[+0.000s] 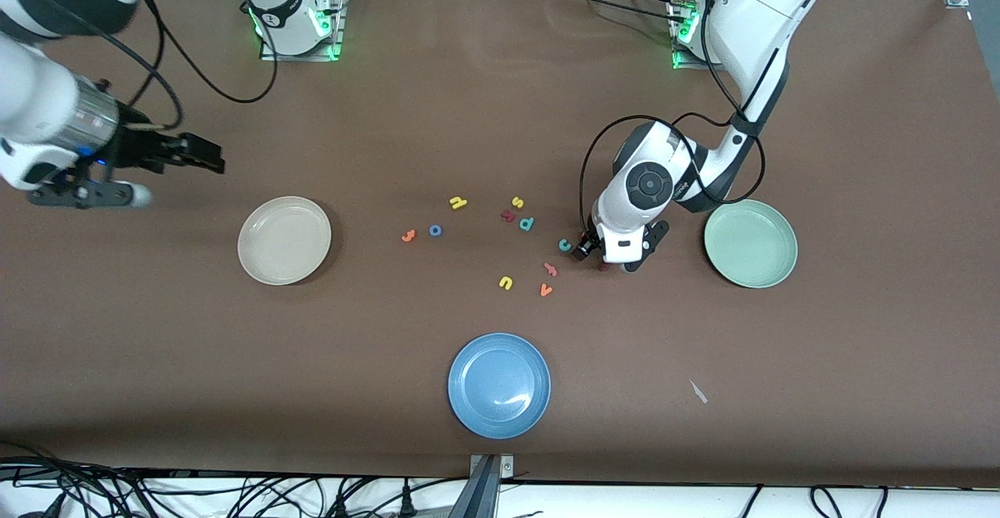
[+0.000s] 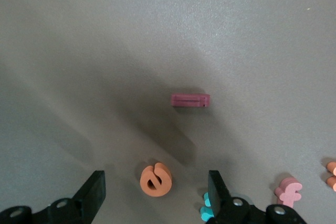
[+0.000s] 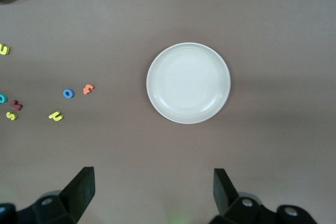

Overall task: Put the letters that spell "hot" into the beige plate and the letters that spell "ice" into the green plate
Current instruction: 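Lift the orange letter with the left gripper while the right gripper reaches letters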

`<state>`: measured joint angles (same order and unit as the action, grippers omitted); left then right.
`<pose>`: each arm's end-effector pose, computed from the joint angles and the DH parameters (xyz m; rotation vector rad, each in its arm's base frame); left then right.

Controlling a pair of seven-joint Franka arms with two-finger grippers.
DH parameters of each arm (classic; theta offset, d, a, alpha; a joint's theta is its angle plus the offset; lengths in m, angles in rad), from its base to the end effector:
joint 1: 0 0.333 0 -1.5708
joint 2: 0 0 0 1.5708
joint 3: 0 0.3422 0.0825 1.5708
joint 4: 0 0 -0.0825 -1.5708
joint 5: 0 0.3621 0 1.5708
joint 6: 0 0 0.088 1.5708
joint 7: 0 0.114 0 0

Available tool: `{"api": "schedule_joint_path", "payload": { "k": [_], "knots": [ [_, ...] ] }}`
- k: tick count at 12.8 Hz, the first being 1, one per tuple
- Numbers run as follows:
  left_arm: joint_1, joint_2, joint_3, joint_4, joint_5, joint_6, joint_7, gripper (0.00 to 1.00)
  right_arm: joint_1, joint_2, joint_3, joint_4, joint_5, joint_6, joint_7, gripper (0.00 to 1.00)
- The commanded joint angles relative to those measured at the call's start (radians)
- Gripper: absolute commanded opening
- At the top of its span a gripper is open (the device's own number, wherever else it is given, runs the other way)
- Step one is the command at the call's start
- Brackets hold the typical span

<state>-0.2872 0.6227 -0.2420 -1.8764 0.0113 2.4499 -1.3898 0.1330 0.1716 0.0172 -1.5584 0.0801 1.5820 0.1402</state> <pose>0.5527 -0.3102 0.2142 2.7817 1.3324 -0.1974 0.5728 0.0950 0.5548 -3.0714 -0.0048 0.2437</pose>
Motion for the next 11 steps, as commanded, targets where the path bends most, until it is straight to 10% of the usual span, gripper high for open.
{"api": "schedule_joint_path", "payload": {
  "k": [1,11],
  "knots": [
    [-0.012,-0.015,0.010,-0.026,0.036,0.027,-0.044,0.78,0.043,0.080,-0.008,0.026,0.041,0.054,0.036,1.00],
    [-0.030,0.014,0.010,-0.023,0.065,0.047,-0.103,0.54,0.204,0.223,-0.010,-0.073,0.069,0.330,0.144,1.00]
  ]
}}
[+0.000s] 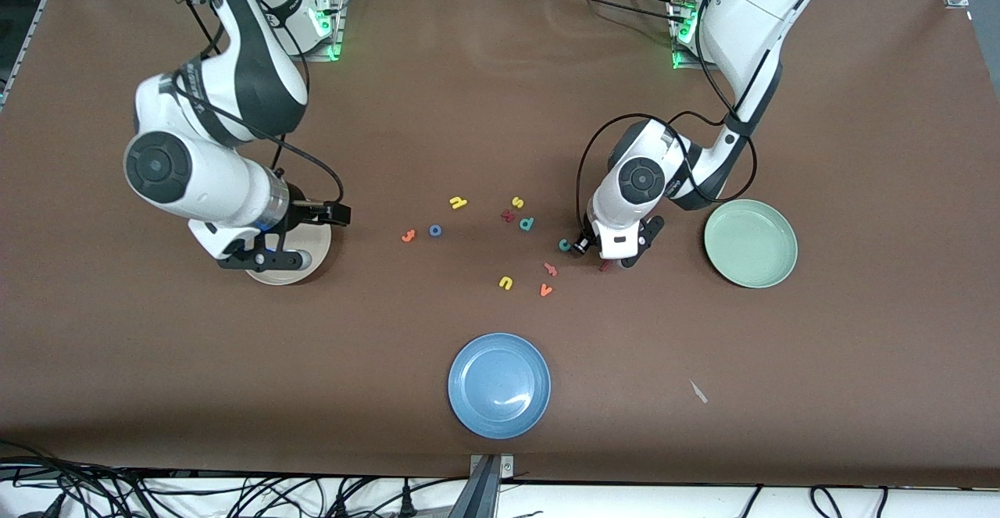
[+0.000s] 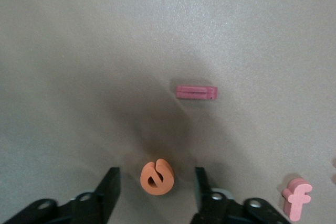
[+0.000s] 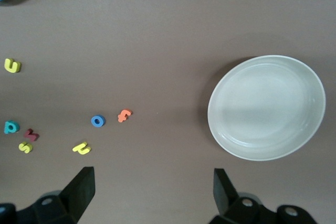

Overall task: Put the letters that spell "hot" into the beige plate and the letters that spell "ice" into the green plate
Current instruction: 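Lift the orange letter with the left gripper while the right gripper reaches letters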

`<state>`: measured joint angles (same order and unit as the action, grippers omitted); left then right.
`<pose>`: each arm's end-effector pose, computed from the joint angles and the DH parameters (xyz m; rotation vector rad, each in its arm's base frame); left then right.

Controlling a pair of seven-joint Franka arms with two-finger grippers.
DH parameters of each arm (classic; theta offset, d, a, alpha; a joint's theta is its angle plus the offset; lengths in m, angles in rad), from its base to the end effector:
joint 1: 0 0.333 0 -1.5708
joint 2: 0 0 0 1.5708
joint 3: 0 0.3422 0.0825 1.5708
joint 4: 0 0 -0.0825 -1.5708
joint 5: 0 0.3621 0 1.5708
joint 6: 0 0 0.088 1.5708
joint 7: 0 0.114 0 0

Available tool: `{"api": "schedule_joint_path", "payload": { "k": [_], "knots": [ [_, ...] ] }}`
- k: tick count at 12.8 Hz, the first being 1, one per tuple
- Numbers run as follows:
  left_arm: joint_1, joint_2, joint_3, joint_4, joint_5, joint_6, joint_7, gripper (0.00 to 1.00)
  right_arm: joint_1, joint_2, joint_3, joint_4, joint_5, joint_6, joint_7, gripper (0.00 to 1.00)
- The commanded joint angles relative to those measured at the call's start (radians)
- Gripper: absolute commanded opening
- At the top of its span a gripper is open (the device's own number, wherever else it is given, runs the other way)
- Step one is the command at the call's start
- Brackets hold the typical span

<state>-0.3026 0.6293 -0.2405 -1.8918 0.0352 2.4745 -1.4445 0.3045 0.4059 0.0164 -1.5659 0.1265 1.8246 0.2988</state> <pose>0.5450 -0.3169 0.2064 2.7757 1.3681 -0.1795 0.6110 0.2133 0.4245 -3.0537 0.0299 0.2735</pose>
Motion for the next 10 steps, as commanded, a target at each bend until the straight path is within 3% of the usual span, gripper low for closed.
{"api": "schedule_joint_path", "payload": {
  "k": [1,3,4,6,8,10],
  "knots": [
    [-0.015,0.007,0.009,-0.007,0.054,0.023,-0.062,0.49,0.039,-0.044,-0.004,-0.162,0.022,0.195,-0.012,1.00],
    [-0.015,0.009,0.009,-0.006,0.061,0.026,-0.063,0.37,0.039,-0.067,0.034,-0.282,0.022,0.336,-0.003,1.00],
    [-0.015,0.010,0.009,-0.006,0.061,0.026,-0.062,0.27,0.042,-0.061,0.045,-0.298,0.021,0.363,0.028,1.00],
    [-0.012,0.009,0.009,-0.001,0.065,0.023,-0.051,0.17,0.051,-0.038,0.066,-0.330,0.016,0.439,0.084,1.00],
    [-0.004,-0.002,0.007,0.005,0.065,0.009,-0.002,0.08,0.076,-0.021,0.068,-0.406,0.016,0.571,0.129,1.00],
    [0.019,-0.072,0.007,0.019,0.065,-0.085,0.041,0.07,0.099,0.010,0.069,-0.459,0.010,0.674,0.163,1.00]
  ]
}}
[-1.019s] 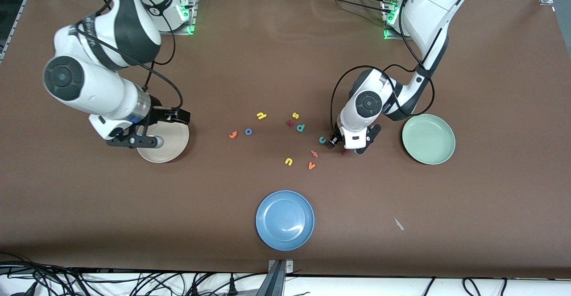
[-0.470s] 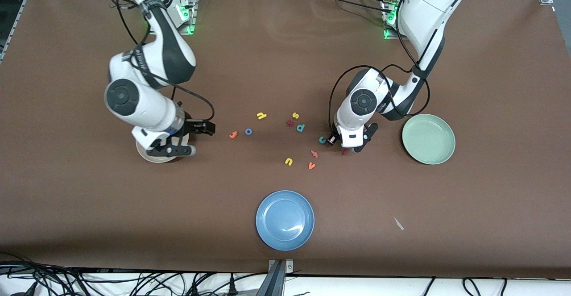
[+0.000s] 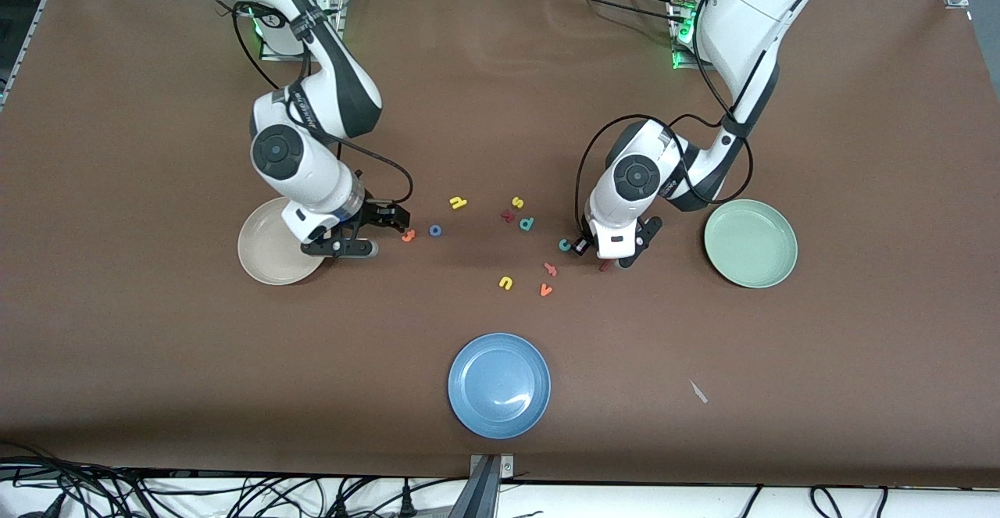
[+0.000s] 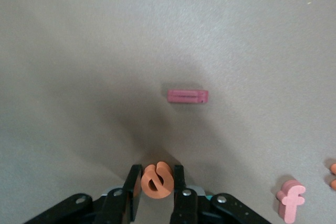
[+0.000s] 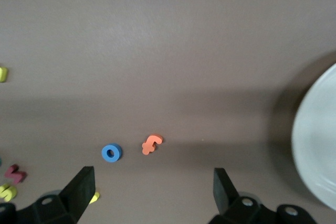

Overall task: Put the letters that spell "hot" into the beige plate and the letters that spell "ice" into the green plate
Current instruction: 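Lift the orange letter with the left gripper while the right gripper reaches letters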

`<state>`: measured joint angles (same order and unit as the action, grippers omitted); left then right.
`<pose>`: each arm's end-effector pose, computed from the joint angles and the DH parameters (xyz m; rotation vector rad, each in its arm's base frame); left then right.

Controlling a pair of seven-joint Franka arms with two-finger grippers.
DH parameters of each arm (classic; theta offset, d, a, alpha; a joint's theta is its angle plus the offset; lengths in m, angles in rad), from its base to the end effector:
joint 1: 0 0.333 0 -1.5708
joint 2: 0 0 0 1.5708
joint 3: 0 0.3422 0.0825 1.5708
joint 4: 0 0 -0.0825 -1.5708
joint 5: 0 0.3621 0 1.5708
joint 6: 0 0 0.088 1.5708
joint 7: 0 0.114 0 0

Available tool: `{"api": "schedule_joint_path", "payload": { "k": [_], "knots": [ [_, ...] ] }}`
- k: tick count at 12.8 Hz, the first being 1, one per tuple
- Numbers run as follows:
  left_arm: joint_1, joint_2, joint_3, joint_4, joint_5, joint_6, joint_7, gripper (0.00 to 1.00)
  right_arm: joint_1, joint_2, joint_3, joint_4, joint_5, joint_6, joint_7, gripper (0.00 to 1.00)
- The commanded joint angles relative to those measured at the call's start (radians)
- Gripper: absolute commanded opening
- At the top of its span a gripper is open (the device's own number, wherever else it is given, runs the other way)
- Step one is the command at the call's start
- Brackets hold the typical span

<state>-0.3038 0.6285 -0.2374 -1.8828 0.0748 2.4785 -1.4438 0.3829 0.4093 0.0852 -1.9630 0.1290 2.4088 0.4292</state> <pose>0.5491 -0.3173 0.2103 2.7995 1.3283 -0.1325 0.5499 0.2759 0.3016 -3.0143 0.0952 0.0300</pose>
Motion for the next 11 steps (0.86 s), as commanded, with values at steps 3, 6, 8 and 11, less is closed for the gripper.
{"api": "schedule_joint_path", "payload": {
  "k": [3,6,8,11],
  "knots": [
    [0.080,-0.208,0.000,0.048,-0.038,-0.364,0.283,0.04,0.062,0.061,0.002,-0.063,0.000,0.151,0.101,1.00],
    [0.211,-0.314,0.001,0.047,-0.073,-0.534,0.576,0.04,0.076,0.088,0.002,-0.065,-0.002,0.171,0.123,1.00],
    [0.311,-0.358,0.003,0.045,-0.067,-0.610,0.779,0.04,0.076,0.100,0.002,-0.065,-0.005,0.173,0.125,0.99],
    [0.457,-0.356,0.004,0.016,-0.059,-0.627,1.079,0.05,0.074,0.106,-0.001,-0.065,-0.055,0.181,0.123,0.94]
  ]
}}
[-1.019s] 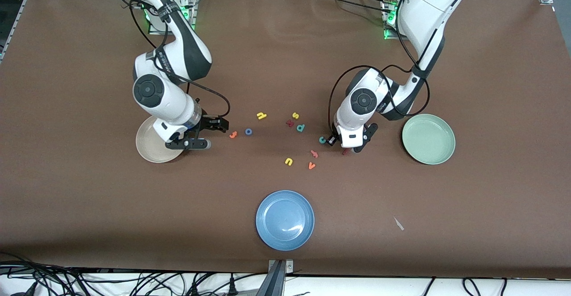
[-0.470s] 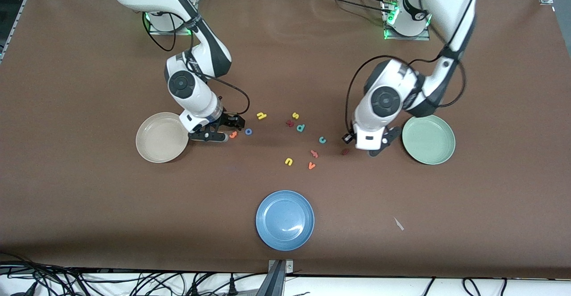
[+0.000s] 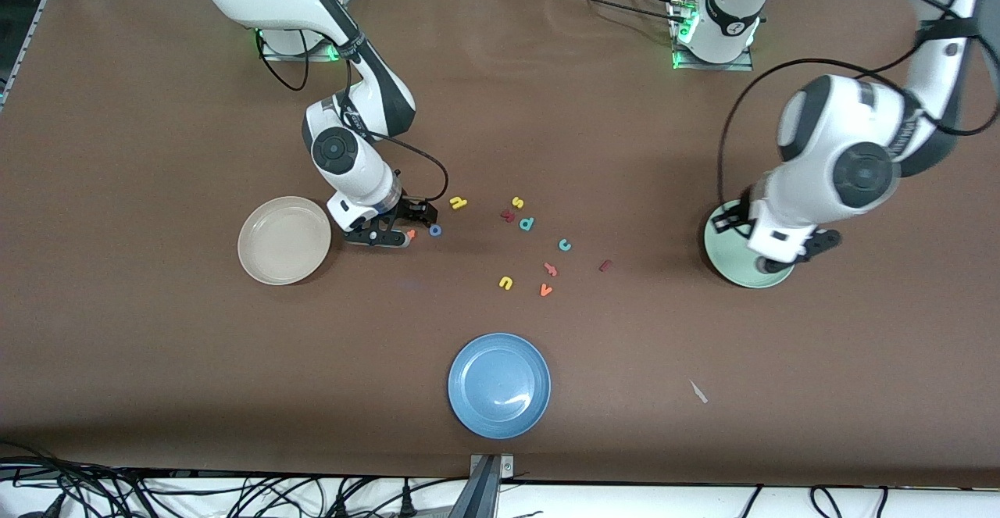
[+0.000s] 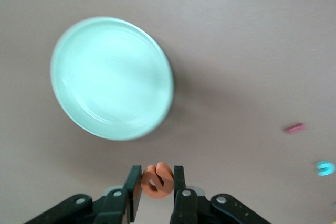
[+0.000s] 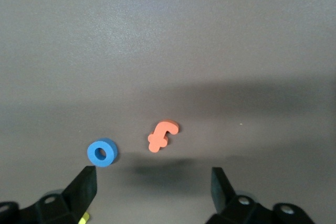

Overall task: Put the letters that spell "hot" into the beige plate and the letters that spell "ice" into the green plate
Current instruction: 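Release the orange letter on the green plate while the right gripper descends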

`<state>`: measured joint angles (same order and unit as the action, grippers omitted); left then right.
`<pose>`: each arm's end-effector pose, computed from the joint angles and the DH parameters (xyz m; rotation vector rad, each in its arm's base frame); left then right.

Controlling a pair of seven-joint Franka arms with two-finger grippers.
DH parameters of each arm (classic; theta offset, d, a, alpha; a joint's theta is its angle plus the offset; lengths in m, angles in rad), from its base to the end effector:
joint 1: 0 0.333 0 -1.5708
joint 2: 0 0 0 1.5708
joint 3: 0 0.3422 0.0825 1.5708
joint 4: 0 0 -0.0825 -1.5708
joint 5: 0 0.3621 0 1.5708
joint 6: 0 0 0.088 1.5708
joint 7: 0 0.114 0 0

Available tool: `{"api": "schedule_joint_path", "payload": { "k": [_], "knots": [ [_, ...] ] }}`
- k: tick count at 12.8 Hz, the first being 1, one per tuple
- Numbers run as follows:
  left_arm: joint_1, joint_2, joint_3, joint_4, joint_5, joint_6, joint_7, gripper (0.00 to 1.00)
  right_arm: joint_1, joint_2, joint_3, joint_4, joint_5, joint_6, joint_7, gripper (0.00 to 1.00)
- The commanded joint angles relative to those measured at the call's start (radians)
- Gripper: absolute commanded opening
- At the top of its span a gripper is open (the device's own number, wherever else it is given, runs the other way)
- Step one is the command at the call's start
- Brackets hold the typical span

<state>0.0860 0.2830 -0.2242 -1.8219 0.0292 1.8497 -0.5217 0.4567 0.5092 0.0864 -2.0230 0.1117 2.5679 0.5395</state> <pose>0.5803 -0.0691 0.3964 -3.0188 -0.5694 0.3800 0.5206 0.3099 0.2320 -3.0298 0.1530 0.0348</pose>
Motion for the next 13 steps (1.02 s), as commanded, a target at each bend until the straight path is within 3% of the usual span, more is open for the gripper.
{"api": "schedule_joint_path", "payload": {
  "k": [1,4,10,11,12,13],
  "knots": [
    [0.101,0.019,-0.009,-0.047,-0.012,0.011,0.228,0.05,0.000,0.015,-0.004,-0.005,-0.052,0.024,0.013,0.93],
    [0.169,0.100,-0.009,-0.066,0.018,0.116,0.307,0.06,0.000,0.037,-0.004,-0.003,-0.055,0.052,0.013,0.87],
    [0.182,0.209,-0.007,-0.112,0.077,0.267,0.307,0.13,0.000,0.058,-0.008,0.004,-0.083,0.054,0.013,0.57],
    [0.184,0.215,-0.007,-0.114,0.077,0.267,0.307,0.17,0.000,0.060,-0.008,0.004,-0.087,0.055,0.013,0.52],
    [0.184,0.222,-0.007,-0.117,0.077,0.267,0.307,0.29,0.000,0.060,-0.008,0.006,-0.092,0.057,0.013,0.50],
    [0.186,0.222,-0.007,-0.117,0.077,0.267,0.307,0.52,0.000,0.060,-0.008,0.007,-0.092,0.057,0.013,0.50]
  ]
}}
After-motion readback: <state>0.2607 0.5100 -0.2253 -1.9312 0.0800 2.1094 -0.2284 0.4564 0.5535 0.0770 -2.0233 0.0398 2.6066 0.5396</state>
